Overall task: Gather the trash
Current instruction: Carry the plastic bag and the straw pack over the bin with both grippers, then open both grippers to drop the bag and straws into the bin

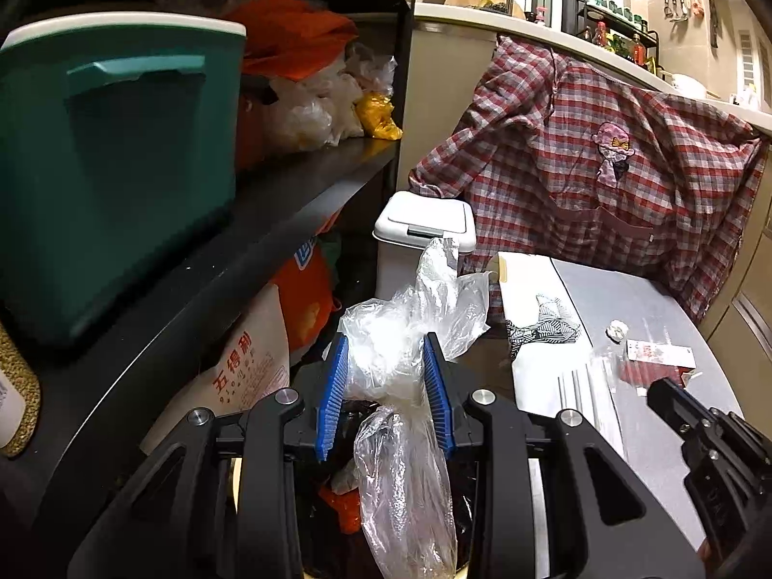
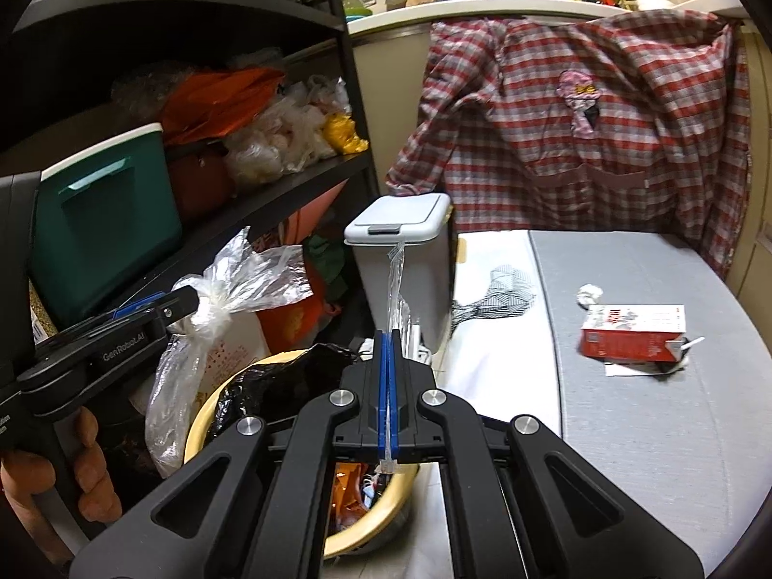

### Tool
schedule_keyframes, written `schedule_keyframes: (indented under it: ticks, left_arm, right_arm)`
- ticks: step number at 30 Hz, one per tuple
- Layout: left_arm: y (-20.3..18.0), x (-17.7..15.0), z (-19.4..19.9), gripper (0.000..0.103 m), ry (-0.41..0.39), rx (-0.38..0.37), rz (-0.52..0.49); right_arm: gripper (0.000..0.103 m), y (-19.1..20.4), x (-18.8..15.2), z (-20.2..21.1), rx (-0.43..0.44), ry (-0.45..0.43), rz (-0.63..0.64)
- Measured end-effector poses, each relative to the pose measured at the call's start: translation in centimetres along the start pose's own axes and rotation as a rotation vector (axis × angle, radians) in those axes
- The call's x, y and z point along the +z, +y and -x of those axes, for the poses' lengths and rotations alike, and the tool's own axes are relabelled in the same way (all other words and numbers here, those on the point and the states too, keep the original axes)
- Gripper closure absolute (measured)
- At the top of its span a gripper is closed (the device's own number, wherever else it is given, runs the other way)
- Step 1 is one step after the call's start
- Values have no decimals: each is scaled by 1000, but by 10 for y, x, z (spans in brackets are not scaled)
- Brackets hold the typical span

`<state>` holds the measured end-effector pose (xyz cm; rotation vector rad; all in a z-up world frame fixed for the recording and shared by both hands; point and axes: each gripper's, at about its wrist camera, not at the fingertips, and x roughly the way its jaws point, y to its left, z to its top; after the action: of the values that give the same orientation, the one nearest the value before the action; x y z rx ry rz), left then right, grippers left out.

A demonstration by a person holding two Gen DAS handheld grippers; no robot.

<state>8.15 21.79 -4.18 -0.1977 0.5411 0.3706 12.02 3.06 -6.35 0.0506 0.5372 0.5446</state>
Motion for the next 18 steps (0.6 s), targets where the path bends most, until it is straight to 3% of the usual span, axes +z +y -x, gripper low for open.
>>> schedule_keyframes:
  ticks: [18]
  left_arm:
    - [23,-14,-19,72,93,38,24]
  right_arm:
    - [102,40,-13,-47,105,72,34]
